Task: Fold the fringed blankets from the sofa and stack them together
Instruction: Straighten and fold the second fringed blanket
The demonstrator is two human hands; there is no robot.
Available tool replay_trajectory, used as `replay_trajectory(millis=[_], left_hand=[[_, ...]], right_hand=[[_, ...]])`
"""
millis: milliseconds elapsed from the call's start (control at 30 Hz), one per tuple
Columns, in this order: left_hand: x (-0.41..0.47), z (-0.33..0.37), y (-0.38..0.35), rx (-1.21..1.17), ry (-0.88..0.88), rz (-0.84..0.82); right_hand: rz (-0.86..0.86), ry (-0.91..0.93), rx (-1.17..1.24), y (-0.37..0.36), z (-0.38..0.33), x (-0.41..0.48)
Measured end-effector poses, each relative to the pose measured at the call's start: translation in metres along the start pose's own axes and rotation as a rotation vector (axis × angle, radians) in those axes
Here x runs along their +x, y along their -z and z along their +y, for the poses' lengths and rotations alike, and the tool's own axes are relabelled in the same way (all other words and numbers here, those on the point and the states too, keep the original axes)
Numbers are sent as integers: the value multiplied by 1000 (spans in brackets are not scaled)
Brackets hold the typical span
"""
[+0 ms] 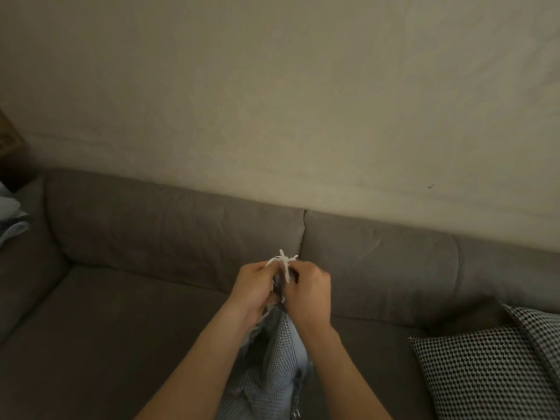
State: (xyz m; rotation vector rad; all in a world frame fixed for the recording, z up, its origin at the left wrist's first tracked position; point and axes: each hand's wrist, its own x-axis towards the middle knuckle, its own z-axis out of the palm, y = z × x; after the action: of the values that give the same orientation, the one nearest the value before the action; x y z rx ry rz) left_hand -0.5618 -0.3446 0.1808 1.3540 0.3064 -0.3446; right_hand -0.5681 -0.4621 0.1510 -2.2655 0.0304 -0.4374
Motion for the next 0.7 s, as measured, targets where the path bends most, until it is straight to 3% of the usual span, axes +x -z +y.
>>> replay_trajectory(millis=[133, 333, 600, 700], left_hand=[[2, 2, 2, -44, 56, 40], [8, 4, 8, 40, 97, 176], [1, 13, 15, 104, 91, 113], [-1, 17, 22, 281, -26, 33]], right_hand=[[-36, 62, -51, -6, 1, -9], [-158, 108, 107, 6, -7, -16], [-90, -107, 283, 13, -5, -16], [-99, -210, 465, 22, -9, -13]])
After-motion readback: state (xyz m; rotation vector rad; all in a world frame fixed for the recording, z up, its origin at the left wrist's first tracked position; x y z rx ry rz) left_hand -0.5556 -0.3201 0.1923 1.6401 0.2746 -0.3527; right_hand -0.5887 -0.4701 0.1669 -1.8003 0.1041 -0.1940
